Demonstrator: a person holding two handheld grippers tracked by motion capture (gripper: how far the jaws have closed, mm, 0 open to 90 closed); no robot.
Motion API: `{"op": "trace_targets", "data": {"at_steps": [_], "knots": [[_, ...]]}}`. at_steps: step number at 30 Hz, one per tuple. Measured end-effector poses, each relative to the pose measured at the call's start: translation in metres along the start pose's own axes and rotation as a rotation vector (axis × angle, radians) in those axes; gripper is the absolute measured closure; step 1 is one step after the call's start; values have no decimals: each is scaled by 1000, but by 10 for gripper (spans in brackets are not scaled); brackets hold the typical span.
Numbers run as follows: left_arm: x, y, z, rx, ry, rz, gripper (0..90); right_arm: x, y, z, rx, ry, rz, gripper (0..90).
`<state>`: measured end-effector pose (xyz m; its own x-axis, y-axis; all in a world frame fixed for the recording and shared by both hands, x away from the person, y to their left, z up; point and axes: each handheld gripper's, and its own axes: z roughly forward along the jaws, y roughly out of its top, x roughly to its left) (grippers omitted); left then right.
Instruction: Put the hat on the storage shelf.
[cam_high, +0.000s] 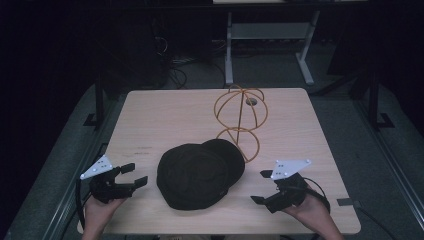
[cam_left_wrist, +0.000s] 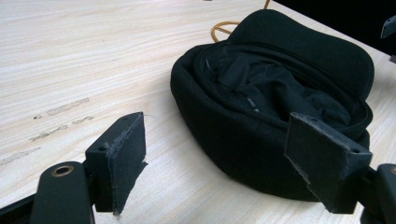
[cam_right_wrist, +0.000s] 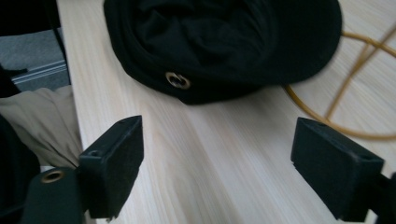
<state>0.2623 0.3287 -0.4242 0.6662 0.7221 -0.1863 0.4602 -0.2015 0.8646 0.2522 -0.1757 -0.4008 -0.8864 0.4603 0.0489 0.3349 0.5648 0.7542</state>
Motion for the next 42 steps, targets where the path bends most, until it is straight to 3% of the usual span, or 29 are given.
{"op": "trace_targets", "data": {"at_steps": [8, 13, 25, 32, 42], "knots": [[-2, 0, 4, 20, 9, 15, 201, 6, 29, 20, 34, 63, -62, 239], [-2, 0, 5, 14, 1, 10, 201, 10, 44, 31, 52, 82, -116, 296], [-1, 0, 5, 25, 12, 27, 201, 23, 76, 56, 95, 142, -189, 387], [0, 0, 4, 22, 14, 25, 201, 29, 88, 71, 117, 172, -242, 430], [-1, 0, 6, 29, 15, 34, 201, 38, 96, 95, 158, 217, -270, 488]]}}
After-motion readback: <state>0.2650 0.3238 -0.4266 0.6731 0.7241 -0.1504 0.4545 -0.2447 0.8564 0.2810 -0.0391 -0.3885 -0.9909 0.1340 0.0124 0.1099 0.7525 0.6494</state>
